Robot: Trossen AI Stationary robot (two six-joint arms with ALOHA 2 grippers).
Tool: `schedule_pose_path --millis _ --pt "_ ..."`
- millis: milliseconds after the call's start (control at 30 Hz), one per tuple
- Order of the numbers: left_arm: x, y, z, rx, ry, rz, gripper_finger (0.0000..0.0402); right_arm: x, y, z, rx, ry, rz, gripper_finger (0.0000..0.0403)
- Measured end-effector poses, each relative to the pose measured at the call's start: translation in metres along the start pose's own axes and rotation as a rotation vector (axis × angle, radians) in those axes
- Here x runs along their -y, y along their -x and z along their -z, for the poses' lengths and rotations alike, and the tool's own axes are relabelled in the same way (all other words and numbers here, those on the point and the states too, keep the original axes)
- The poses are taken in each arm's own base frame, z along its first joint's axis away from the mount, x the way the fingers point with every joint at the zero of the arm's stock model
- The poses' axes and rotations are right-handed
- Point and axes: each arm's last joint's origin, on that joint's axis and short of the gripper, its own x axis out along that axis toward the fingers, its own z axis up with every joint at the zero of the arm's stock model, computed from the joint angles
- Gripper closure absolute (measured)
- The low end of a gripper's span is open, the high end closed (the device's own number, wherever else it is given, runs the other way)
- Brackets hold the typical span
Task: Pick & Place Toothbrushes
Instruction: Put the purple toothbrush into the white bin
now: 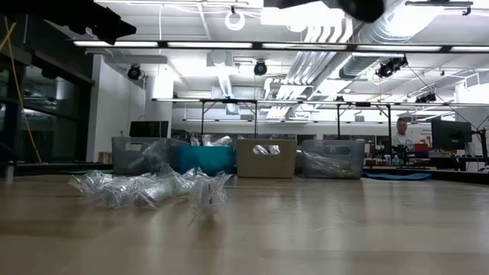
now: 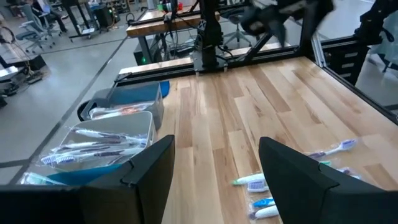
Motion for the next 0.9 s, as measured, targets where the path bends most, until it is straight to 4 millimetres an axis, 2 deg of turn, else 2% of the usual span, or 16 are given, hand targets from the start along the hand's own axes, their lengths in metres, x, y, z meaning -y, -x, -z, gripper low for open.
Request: schedule_pose_path --millis 133,333,567,733,900 --pt "0.000 0.000 0.000 -0.003 0.018 -0.009 0.0174 0.014 -0.021 0.014 0.005 -0.040 -0.173 0.0229" --pt "-0.002 0.000 0.001 -0.024 0.051 -0.057 0.0174 0.043 -0.034 0.021 -0.002 -0.073 -0.229 0.0229" --pt "-0.006 -0.006 0.004 -0.065 0.069 -0.086 0.0174 0.068 -0.028 -0.003 0.025 -0.075 -0.251 0.0229" --pt "-0.015 -0.020 0.010 -0.134 0.109 -0.076 0.0174 0.097 -0.017 -0.023 0.054 -0.116 -0.245 0.0229" --pt "-0.022 -0.040 0.018 -0.204 0.160 -0.014 0.0174 0.122 -0.008 -0.026 0.040 -0.139 -0.183 0.0229"
